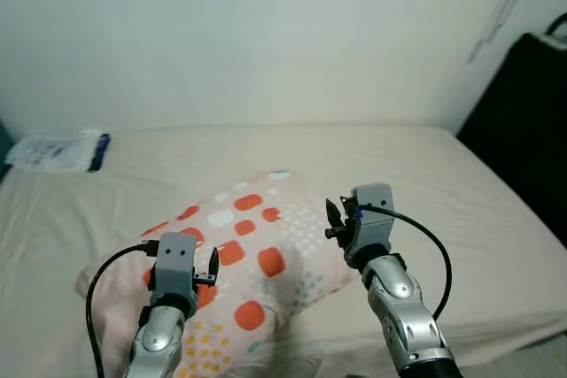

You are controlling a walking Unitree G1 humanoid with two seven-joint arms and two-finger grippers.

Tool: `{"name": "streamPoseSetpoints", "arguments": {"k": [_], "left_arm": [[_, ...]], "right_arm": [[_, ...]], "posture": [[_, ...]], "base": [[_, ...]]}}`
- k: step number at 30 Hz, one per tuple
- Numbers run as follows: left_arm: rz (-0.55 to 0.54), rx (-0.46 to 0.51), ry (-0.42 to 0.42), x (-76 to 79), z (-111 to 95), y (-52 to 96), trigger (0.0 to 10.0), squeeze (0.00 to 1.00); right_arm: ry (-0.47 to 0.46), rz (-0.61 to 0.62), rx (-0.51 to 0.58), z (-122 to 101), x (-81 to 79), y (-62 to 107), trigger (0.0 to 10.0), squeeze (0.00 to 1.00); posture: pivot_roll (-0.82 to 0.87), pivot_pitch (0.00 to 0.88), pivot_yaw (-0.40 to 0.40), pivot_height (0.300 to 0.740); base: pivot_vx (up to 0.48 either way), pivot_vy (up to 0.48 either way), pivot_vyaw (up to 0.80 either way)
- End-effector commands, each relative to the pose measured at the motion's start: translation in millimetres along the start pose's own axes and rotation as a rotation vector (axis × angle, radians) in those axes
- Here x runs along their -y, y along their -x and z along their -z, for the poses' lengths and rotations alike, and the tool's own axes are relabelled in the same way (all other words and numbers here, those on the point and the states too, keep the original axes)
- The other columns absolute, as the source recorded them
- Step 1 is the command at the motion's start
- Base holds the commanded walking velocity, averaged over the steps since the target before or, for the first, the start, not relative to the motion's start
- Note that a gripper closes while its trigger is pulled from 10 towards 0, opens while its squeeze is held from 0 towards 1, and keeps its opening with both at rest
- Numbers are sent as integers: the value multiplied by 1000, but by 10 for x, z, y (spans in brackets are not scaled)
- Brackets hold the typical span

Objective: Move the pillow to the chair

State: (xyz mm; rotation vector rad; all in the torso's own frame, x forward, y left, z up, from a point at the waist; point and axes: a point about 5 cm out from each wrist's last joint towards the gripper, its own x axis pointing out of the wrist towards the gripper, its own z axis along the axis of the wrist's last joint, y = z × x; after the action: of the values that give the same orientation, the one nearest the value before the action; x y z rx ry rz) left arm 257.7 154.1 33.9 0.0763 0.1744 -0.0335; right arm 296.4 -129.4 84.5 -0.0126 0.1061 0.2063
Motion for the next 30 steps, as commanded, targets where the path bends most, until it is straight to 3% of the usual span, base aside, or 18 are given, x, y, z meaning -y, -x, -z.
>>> {"name": "streamPoseSetpoints", "arguments": {"k": [1, 8, 10, 12, 17, 23, 30], "left_arm": [[-2, 5, -2, 47, -46, -103, 10000, 0], [-22, 8, 6, 16, -87, -188, 10000, 0], [-15, -19, 9, 25, -56, -209, 10000, 0], [11, -71, -18, 76, 20, -233, 10000, 0], [38, -73, -16, 142, 23, -252, 10000, 0], [80, -115, -34, 215, 124, -223, 10000, 0], [71, -216, -57, 133, 357, -153, 10000, 0]], "right_arm": [[28, 4, -81, 165, -8, -23, 10000, 0], [62, -26, -115, 207, -71, -80, 10000, 0], [69, -33, -153, 252, -88, -110, 10000, 0], [117, -40, -273, 410, -101, -152, 10000, 0], [130, -41, -323, 481, -102, -174, 10000, 0], [146, -73, -359, 578, -145, -153, 10000, 0], [143, -74, -392, 636, -141, -176, 10000, 0]], "posture": [[84, 0, -106, 740], [80, 0, -106, 740], [79, 0, -108, 740], [71, 0, -105, 740], [68, 0, -102, 740], [66, 0, -97, 740], [55, 0, -86, 740]], "base": [[0, 0, 0], [0, 0, 0], [0, 0, 0], [0, 0, 0], [0, 0, 0], [0, 0, 0], [0, 0, 0]]}}
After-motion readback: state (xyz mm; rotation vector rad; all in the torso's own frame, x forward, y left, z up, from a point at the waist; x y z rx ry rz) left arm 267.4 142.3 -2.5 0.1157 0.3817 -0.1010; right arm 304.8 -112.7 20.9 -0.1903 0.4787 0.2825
